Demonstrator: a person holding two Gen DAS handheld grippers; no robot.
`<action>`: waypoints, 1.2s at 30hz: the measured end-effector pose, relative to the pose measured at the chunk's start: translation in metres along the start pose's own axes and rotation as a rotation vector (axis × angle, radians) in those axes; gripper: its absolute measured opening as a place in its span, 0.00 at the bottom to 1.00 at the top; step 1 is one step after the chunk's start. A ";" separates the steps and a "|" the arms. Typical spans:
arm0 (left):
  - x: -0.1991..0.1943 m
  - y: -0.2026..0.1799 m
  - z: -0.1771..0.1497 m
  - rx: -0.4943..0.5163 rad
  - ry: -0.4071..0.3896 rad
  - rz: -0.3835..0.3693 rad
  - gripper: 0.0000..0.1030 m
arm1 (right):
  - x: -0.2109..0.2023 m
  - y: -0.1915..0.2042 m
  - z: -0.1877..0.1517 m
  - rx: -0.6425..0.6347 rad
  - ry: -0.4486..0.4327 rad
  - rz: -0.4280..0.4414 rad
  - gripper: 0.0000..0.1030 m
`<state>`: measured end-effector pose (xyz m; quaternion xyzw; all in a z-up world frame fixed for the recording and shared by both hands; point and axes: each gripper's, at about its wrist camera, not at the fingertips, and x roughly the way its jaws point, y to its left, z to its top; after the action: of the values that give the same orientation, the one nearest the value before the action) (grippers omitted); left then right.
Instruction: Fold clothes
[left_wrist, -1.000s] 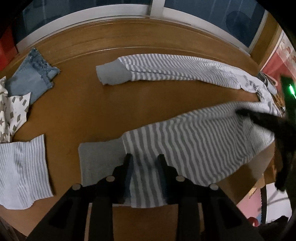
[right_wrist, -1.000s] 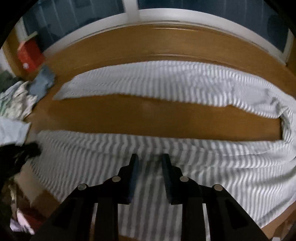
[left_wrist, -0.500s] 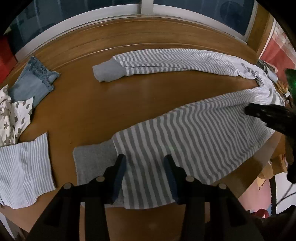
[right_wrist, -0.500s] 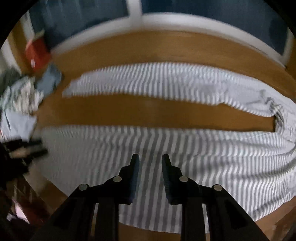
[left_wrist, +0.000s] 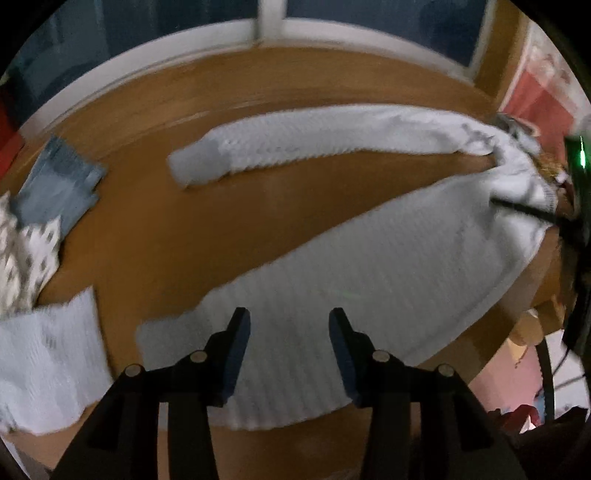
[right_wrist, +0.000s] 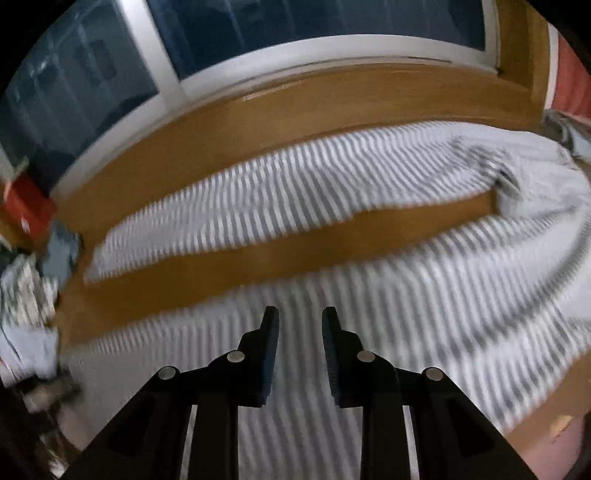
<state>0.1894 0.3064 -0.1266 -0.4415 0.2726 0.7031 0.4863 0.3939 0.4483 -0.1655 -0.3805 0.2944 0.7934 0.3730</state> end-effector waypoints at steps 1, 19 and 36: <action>0.002 -0.006 0.003 0.012 0.001 -0.009 0.40 | -0.006 -0.003 -0.012 -0.008 0.006 -0.014 0.24; 0.026 -0.144 0.060 0.229 0.001 -0.167 0.40 | -0.059 -0.099 -0.048 0.118 -0.092 -0.116 0.24; 0.085 -0.327 0.088 0.209 0.041 -0.070 0.47 | -0.059 -0.290 -0.013 -0.098 0.010 -0.149 0.23</action>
<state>0.4484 0.5395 -0.1457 -0.4119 0.3386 0.6442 0.5484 0.6611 0.5756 -0.1767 -0.4233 0.2277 0.7749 0.4104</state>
